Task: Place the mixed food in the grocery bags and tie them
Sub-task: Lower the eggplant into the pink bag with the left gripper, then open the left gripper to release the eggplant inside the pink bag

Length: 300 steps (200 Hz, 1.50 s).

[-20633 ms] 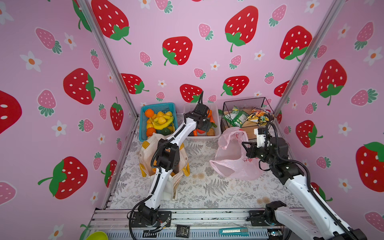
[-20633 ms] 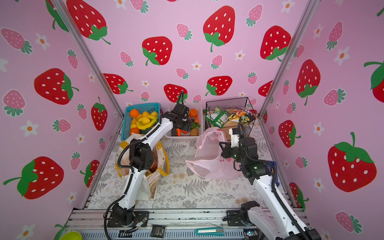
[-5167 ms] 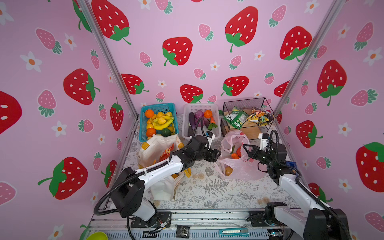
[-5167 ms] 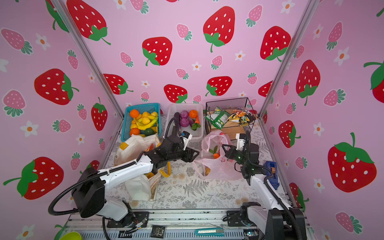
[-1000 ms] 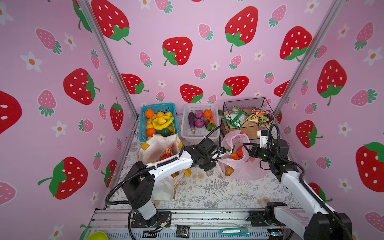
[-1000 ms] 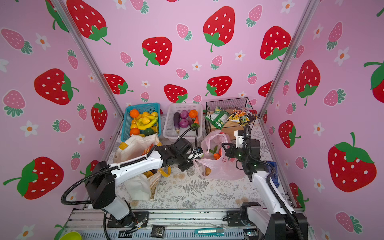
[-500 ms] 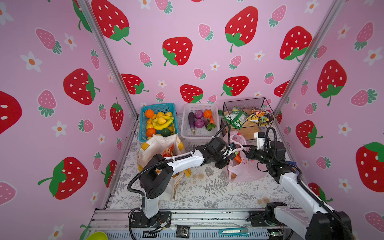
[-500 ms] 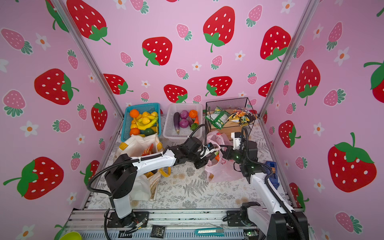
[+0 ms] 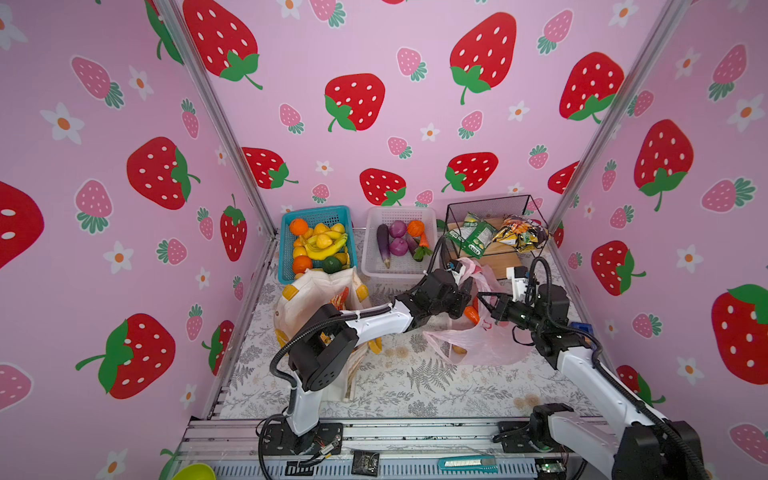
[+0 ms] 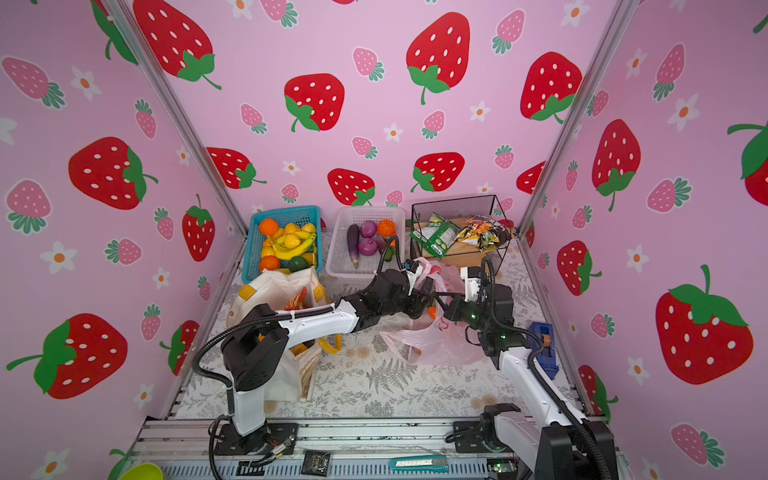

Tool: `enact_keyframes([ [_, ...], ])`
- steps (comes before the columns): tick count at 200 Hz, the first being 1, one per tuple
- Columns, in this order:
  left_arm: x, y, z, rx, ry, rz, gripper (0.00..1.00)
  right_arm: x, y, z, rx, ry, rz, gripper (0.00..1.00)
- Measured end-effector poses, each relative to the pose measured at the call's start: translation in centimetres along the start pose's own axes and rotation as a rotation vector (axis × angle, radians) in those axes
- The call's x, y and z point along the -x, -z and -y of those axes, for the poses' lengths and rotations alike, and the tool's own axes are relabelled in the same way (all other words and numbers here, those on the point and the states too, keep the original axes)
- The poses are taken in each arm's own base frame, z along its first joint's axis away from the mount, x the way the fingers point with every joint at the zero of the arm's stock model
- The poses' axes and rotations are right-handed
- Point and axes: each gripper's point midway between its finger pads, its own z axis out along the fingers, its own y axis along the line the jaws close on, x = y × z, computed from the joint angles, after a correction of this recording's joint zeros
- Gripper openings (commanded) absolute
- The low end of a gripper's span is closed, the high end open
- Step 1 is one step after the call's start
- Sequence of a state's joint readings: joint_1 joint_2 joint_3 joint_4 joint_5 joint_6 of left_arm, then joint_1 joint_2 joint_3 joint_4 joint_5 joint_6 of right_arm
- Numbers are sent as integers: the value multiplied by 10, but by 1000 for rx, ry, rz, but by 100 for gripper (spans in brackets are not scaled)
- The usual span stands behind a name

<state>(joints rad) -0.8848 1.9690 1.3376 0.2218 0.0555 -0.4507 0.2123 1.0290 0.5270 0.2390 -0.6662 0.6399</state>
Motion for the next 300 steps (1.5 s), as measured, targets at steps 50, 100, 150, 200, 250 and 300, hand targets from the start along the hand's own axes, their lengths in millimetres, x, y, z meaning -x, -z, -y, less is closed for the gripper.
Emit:
enact_keyframes([
  [50, -38, -21, -4, 86, 76, -33, 57, 8, 5, 0, -26, 13, 42, 0],
  [100, -32, -8, 2, 70, 47, -20, 69, 11, 5, 3, -51, 15, 59, 0],
  [150, -37, 34, -3, 49, -11, -45, 62, 16, 8, 10, -75, 13, 77, 0],
  [200, -65, 42, -24, 100, -11, -129, 63, 12, 5, 17, -89, 4, 63, 0],
  [250, -103, 20, -54, 191, 17, -225, 62, 13, 5, 17, -89, 4, 63, 0],
  [300, -108, 9, -62, 203, 47, -227, 28, 13, 5, 16, -88, 6, 66, 0],
])
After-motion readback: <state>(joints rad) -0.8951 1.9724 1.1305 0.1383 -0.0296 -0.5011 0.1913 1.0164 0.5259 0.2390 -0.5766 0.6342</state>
